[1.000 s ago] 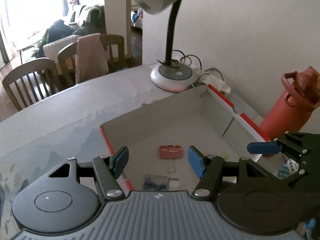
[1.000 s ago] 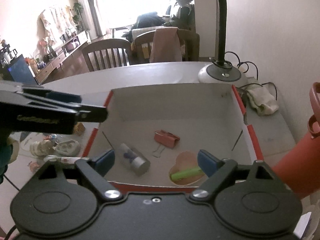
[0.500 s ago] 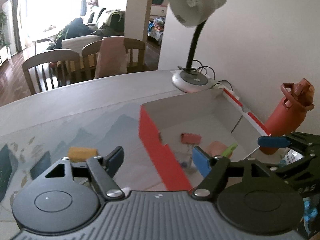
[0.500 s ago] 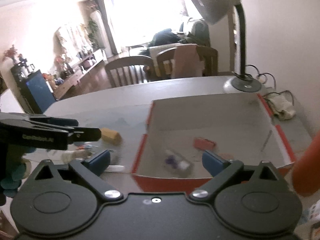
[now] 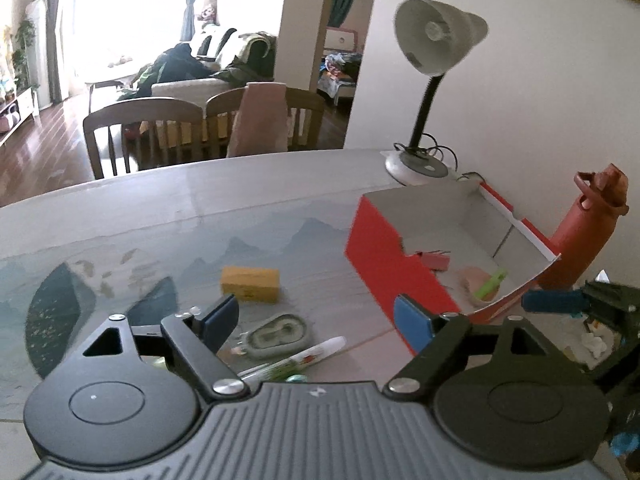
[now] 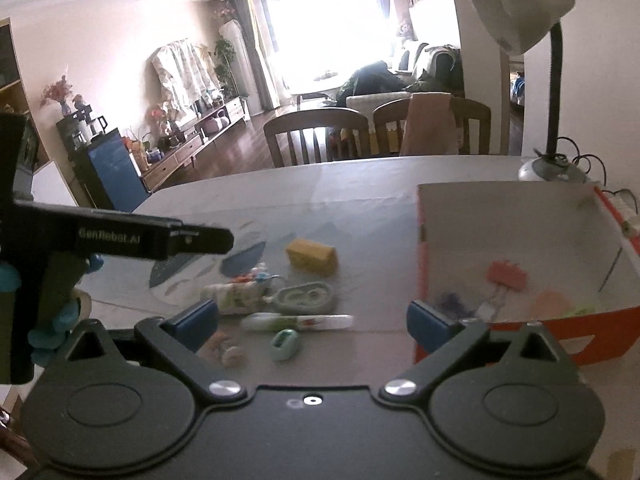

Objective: Organize rigid objects
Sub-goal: 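Withdraw both tools from the box back toward the remaining items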

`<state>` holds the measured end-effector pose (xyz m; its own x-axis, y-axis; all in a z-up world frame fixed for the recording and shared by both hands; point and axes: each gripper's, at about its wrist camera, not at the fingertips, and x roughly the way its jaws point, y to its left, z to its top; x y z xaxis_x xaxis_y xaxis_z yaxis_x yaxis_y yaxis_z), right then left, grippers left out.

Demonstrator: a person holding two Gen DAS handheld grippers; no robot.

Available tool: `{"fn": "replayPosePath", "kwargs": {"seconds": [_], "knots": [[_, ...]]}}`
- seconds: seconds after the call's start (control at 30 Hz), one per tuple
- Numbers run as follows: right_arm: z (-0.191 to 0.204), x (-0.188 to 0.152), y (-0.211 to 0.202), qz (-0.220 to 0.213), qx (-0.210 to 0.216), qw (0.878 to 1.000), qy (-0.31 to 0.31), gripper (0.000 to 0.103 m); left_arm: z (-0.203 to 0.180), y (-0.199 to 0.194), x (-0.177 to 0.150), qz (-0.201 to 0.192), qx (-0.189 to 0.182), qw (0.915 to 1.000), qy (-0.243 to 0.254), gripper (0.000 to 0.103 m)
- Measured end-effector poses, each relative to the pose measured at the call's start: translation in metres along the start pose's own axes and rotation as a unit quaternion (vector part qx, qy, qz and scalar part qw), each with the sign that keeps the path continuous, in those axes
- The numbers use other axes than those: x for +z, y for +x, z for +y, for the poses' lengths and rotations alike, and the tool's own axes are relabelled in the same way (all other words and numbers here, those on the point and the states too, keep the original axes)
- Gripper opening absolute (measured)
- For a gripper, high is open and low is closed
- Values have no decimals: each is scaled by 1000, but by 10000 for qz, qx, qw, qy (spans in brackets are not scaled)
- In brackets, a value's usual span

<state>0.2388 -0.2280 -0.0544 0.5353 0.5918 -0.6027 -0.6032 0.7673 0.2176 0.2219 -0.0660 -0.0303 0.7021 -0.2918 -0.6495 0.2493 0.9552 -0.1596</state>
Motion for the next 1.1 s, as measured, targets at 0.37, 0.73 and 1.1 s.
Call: {"fn": "replayPosePath", "kwargs": {"seconds": [0.37,0.73,1.1], "knots": [[33,-15,31,216,-322,9992,6,100,42,-12,-23,-150,-84,9998,55,103],[41,-27,78,666,-727,9948,236,100,82,15,-76,355,-33,9989,-294,103],[43,-29,129,1104,-1083,9861,604,94,100,55,-113,605,54,9974,-392,102]]}}
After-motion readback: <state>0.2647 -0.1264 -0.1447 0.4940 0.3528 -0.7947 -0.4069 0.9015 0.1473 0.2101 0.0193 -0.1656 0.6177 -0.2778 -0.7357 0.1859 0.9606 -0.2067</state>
